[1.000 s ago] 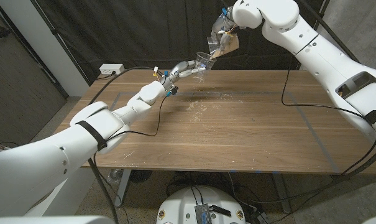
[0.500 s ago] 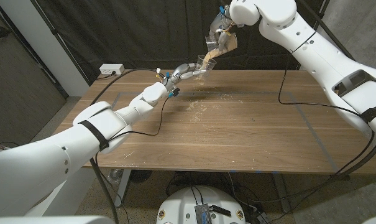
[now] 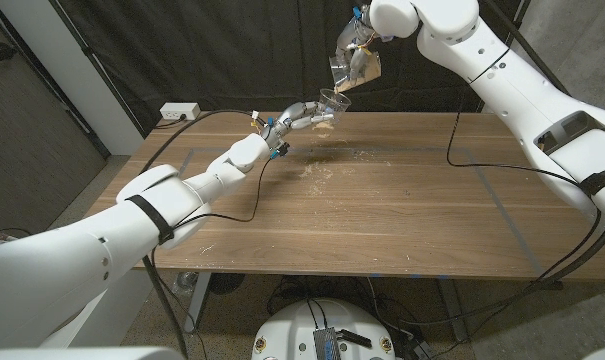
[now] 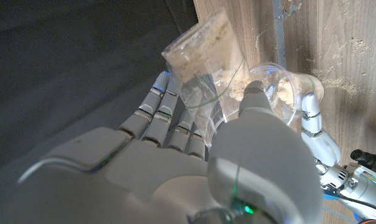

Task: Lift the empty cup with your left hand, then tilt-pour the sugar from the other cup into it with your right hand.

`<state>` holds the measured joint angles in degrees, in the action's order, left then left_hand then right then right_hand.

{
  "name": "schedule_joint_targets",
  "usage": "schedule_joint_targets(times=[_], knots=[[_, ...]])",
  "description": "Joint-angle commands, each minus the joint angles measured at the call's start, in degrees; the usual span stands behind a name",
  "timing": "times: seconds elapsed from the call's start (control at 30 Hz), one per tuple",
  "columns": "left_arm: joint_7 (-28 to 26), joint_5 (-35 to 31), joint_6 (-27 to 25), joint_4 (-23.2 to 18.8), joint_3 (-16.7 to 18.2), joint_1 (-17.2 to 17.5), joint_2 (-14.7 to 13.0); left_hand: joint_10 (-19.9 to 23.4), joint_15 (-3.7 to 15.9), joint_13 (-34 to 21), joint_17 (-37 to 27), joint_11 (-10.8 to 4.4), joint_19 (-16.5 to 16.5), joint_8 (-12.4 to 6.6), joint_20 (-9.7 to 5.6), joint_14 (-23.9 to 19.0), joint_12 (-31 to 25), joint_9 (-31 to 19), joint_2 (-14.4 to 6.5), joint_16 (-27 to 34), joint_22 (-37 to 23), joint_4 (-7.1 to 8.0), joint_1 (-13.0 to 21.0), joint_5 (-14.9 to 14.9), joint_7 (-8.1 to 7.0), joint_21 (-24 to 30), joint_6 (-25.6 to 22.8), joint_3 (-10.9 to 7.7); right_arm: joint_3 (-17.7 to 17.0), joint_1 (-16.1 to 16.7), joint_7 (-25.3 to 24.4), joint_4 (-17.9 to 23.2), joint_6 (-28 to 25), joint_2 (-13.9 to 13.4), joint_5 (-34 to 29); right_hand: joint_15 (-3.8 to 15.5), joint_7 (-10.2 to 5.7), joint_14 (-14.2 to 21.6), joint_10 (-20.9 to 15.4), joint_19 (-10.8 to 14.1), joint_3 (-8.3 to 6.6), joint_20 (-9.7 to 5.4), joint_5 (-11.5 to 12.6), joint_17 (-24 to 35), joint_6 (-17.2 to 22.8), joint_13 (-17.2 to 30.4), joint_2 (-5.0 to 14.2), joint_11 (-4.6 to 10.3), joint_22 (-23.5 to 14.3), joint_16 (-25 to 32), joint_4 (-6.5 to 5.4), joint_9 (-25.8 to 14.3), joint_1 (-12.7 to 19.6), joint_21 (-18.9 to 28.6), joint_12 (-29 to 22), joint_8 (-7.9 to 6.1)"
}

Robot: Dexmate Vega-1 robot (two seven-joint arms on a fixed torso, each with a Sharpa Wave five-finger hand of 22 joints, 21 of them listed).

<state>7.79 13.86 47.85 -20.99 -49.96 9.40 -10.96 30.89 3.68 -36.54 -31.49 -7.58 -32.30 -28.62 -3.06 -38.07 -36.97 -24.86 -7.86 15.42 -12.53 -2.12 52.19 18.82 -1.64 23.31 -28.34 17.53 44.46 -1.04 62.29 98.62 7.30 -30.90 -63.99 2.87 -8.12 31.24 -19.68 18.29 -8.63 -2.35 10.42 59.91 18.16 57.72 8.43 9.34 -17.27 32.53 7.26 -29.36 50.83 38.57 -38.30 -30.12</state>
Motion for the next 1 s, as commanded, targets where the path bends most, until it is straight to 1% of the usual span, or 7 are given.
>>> schedule_joint_targets(times=[0.03, 0.23, 0.43, 0.5, 0.7, 0.77, 1.0], knots=[[1.05, 0.5, 2.07, -0.14, 0.66, 0.72, -0.65, 0.52, 5.83, -0.13, -0.19, -0.52, -0.01, -0.38, -2.84, -0.43, -0.24, -0.11, -0.32, -0.2, -0.01, -0.01, 0.55, 0.26, 0.2, 0.41, -0.42, -0.26, 0.86, -0.08, -0.3, 1.01, 1.36, -0.46, -1.41, 10.46, -0.78, 0.47, -0.61, 0.57, -0.54, -5.34, 0.42, 0.2, 1.21, 0.12, 0.3, 0.15, -0.08, 0.21, -0.52, -0.12, 0.0, 0.3, 0.12, -0.21], [1.49, 0.68, 3.15, -0.17, 1.03, 1.05, -0.96, 0.66, 5.76, -0.07, -0.3, -0.49, 0.05, -0.41, -2.85, -0.41, -0.21, -0.14, -0.32, -0.32, -0.02, 0.11, 0.57, 0.25, 0.0, 0.45, -0.4, -0.23, 1.68, -0.43, -0.62, 1.63, 2.95, -0.63, -2.99, 10.46, -0.78, 0.49, -0.69, 0.58, -0.55, -5.34, 0.43, 0.22, 1.3, 0.19, 0.31, 0.04, 0.01, 0.17, -0.5, -0.12, 0.01, 0.42, 0.2, -0.24], [1.9, 1.14, 3.76, -0.18, 1.61, 1.4, -1.33, 0.68, 5.72, -0.14, -0.39, -0.55, 0.06, -0.43, -2.85, -0.52, -0.22, -0.05, -0.36, -0.35, -0.03, 0.23, 0.56, 0.24, 0.2, 0.5, -0.55, -0.21, 1.88, -0.3, -0.91, 1.9, 4.16, -0.86, -3.75, 10.46, -0.75, 0.51, -0.79, 0.6, -0.58, -5.39, 0.44, 0.22, 1.37, 0.28, 0.34, -0.13, 0.09, 0.13, -0.48, -0.12, 0.03, 0.54, 0.24, -0.26], [2.16, 1.33, 3.86, -0.15, 1.81, 1.44, -1.39, 0.74, 5.81, -0.16, -0.43, -0.57, 0.05, -0.48, -2.87, -0.57, -0.24, -0.05, -0.37, -0.36, -0.03, 0.27, 0.56, 0.24, 0.06, 0.52, -0.66, -0.21, 2.25, -0.34, -1.28, 2.13, 4.88, -1.15, -4.63, 10.46, -0.75, 0.52, -0.84, 0.56, -0.59, -5.43, 0.44, 0.22, 1.3, 0.27, 0.37, 0.11, 0.12, 0.11, -0.47, -0.15, 0.04, 0.58, 0.3, -0.25], [2.12, 1.5, 4.2, -0.07, 2.18, 1.54, -1.42, 0.94, 5.81, -0.09, -0.53, -0.49, 0.02, -0.63, -2.89, -0.71, -0.23, -0.07, -0.43, -0.39, -0.03, 0.41, 0.57, 0.22, 0.12, 0.59, -0.93, -0.21, 2.12, -0.28, -1.19, 1.81, 5.25, -0.62, -4.88, 10.46, -0.75, 0.65, -0.86, 0.62, -0.6, -5.34, 0.43, 0.35, 1.46, 0.41, 0.35, 0.11, 0.2, 0.19, -0.44, -0.13, 0.06, 0.71, 0.34, -0.29], [1.93, 1.62, 3.91, 0.01, 2.32, 1.6, -1.29, 0.88, 5.85, -0.15, -0.56, -0.74, 0.02, -0.61, -2.88, -0.71, -0.21, -0.03, -0.45, -0.42, -0.04, 0.45, 0.58, 0.22, 0.13, 0.61, -0.94, -0.21, 2.06, -0.32, -1.15, 1.6, 5.35, -0.42, -4.78, 10.46, -0.78, 0.66, -0.83, 0.59, -0.6, -5.4, 0.43, 0.35, 1.51, 0.46, 0.34, 0.13, 0.22, 0.18, -0.44, -0.1, 0.06, 0.74, 0.36, -0.29], [1.86, 2.16, 2.3, 0.21, 2.73, 1.59, -0.93, 0.9, 5.74, -0.15, -0.69, -0.75, 0.0, -0.53, -2.92, -0.72, -0.15, 0.04, -0.48, -0.51, -0.04, 0.63, 0.56, 0.18, 0.15, 0.69, -0.77, -0.19, 2.33, -0.78, -0.95, 0.47, 5.67, 0.29, -5.14, 10.46, -0.8, 0.65, -1.05, 0.54, -0.61, -5.44, 0.43, 0.35, 1.51, 0.46, 0.37, 0.13, 0.32, 0.12, -0.44, -0.08, 0.05, 0.87, 0.46, -0.26]])
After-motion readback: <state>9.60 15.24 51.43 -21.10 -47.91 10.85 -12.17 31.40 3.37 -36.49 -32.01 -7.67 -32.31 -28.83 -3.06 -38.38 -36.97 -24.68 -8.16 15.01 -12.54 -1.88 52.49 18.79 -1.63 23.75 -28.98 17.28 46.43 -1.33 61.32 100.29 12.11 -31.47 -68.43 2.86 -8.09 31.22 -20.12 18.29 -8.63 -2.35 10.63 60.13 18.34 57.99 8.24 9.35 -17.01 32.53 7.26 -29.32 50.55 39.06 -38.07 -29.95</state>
